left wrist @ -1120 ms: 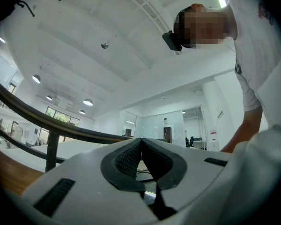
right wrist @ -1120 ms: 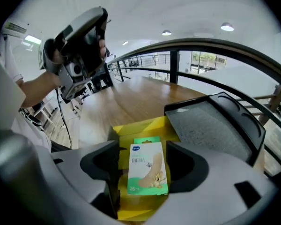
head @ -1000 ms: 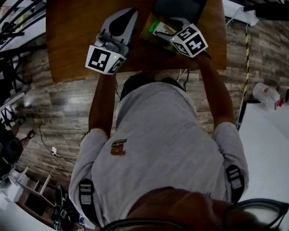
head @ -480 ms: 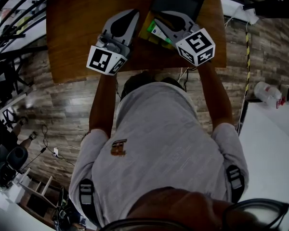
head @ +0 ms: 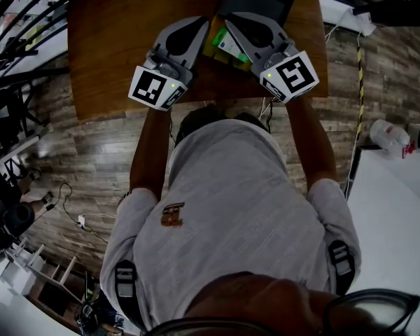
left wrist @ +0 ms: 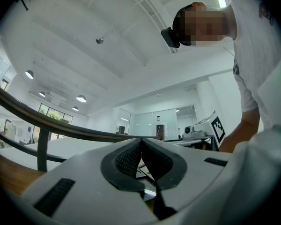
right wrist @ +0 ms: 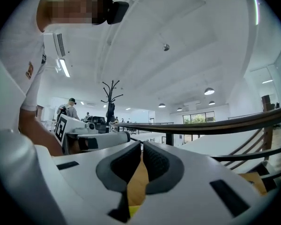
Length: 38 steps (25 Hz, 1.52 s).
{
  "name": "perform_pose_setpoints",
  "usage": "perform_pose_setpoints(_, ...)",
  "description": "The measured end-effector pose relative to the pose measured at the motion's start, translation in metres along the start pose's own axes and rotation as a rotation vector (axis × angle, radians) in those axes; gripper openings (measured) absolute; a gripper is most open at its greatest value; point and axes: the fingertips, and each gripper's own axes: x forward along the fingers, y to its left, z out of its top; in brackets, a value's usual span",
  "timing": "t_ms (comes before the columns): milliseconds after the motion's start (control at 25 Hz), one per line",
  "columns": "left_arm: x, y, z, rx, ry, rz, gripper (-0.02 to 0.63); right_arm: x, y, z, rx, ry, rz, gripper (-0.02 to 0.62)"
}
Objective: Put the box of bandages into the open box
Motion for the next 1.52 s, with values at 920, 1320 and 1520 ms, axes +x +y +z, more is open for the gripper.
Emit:
perform_pose_setpoints(920, 0.005, -0.025, 0.002, 0.008, 0.009, -0.035, 0.02, -0.018, 0.016, 0.018, -0.075, -0.037, -0.007, 0.032)
perform_pose_setpoints(1320, 0.002, -0.025, 0.003, 0.01, 0.008, -0.035, 0.02, -0.021, 0.018, 0.019, -0.072, -0.044, -0.011, 0.032)
perform_pose_setpoints(1520, -0.005, -0.03, 0.005, 0.011, 0.003, -0.035, 0.018, -0.022, 0.025, 0.027, -0.078, -0.091, -0.013, 0.032)
